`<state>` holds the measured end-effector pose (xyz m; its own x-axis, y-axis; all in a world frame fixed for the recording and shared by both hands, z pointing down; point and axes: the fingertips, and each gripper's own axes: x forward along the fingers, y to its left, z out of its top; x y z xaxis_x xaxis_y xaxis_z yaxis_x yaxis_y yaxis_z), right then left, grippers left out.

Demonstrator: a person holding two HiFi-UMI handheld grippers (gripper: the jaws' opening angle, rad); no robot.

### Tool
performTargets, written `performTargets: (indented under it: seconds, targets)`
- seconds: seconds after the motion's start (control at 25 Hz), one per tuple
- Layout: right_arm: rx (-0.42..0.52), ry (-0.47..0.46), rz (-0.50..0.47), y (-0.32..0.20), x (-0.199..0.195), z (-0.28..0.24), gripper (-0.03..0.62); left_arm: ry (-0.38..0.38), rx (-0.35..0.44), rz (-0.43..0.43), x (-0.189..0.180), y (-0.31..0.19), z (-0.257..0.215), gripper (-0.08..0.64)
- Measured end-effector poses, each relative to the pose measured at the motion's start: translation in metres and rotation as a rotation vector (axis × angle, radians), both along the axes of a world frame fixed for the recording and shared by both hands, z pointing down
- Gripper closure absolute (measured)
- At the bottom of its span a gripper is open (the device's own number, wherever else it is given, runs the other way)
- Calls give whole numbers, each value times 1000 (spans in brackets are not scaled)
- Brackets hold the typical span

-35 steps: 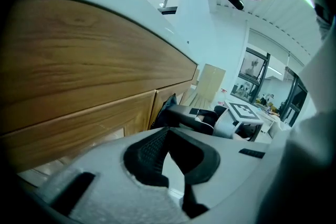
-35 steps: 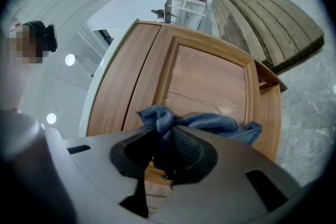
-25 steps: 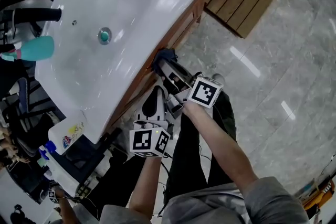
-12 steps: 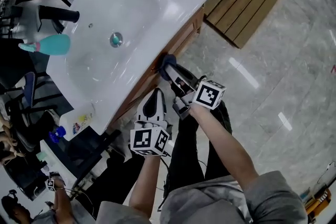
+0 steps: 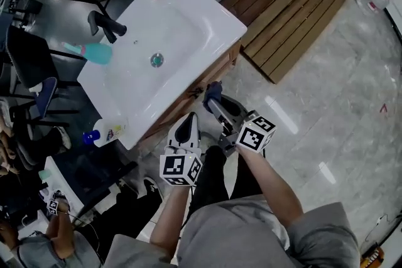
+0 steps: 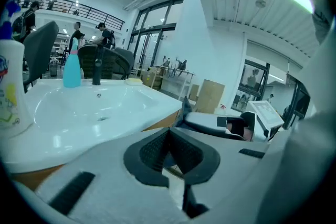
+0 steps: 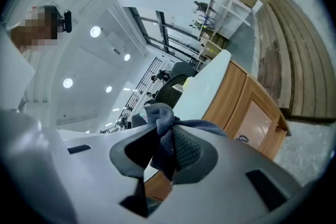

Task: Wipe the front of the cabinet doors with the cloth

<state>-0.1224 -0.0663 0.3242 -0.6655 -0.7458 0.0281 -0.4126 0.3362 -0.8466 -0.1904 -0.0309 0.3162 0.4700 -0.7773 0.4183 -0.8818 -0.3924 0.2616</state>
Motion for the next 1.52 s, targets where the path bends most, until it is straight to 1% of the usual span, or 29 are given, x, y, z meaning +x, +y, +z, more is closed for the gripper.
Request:
performTargets:
  seconds: [0.16,0.32,0.48,0.6,0.72,0.92,1.08,1.2,1.32,1.52]
  targets:
    - [75,117,-23,13,1,-48,514,8,46,9,4,5,-45,552]
    - [154,219,-23,17,1,-96,514,33,94,-7,3,2,-91,552]
    - [223,303,-12,25,-1,-137,514,47,145,-12,-2,2,-132,552]
    - [293,364,-8,26,3,-168,514,34,198,10,2,1,-160,552]
    - [337,393,-8,28,3,-193,512,18,239,20,0,3,-182,552]
    - [404,438,-2,32,2,-225,512,8,286,30,0,4,-206,552]
    - [442,480,32,31,5,-239,514,-5,333,41,2,3,-224,552]
    - [484,520,39,30,5,-248,514,-14,364,49,3,1,-232,552]
    - [519,570,48,28,5,-252,512,-15,381,57,5,0,-234,552]
    - [522,570,61,22,9,-253,512,-4,378,53,4,-2,-230,552]
